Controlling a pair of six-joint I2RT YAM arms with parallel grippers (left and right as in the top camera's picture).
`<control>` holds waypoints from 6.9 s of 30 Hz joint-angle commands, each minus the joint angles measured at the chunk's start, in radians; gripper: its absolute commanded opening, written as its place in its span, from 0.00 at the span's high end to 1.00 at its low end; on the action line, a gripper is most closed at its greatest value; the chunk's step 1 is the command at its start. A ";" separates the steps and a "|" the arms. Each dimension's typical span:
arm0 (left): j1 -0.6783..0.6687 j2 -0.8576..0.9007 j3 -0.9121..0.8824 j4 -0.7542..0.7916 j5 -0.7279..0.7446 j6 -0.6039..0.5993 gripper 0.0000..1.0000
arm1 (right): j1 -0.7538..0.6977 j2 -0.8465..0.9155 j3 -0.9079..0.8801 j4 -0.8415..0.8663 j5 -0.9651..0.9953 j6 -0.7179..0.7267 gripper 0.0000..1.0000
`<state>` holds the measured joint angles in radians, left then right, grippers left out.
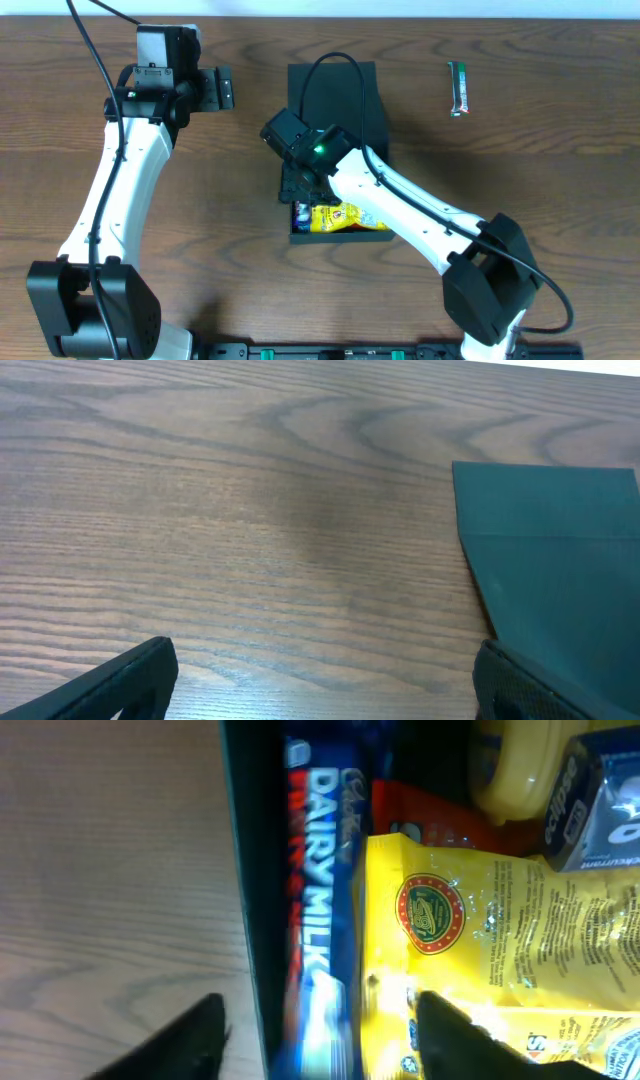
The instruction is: Pack container
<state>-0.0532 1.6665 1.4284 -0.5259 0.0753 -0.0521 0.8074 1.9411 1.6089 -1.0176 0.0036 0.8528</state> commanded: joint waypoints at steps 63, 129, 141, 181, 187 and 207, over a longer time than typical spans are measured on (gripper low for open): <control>0.002 -0.001 -0.005 0.000 0.004 0.003 0.05 | -0.846 0.372 0.109 0.402 0.032 -0.745 0.32; 0.002 -0.001 -0.005 0.003 0.004 -0.016 0.05 | -0.277 -0.364 -0.211 -0.069 -0.090 -0.253 0.98; 0.002 -0.001 -0.004 0.000 0.004 -0.016 0.05 | -0.101 -0.294 -0.304 0.148 -0.083 -0.034 0.99; -0.006 0.005 -0.008 -0.090 0.157 -0.019 0.94 | -0.357 -0.473 -0.140 0.147 0.234 -0.325 0.99; -0.014 0.109 -0.021 -0.091 0.304 -0.140 0.94 | -0.583 -0.325 -0.140 0.210 -0.027 -0.428 0.99; -0.055 0.441 -0.021 0.164 0.677 -0.549 0.94 | -0.787 0.193 -0.125 0.460 -0.619 -0.451 0.98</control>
<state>-0.0925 2.0846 1.4120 -0.3832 0.7227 -0.5484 0.0177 2.1231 1.4734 -0.5594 -0.5735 0.4240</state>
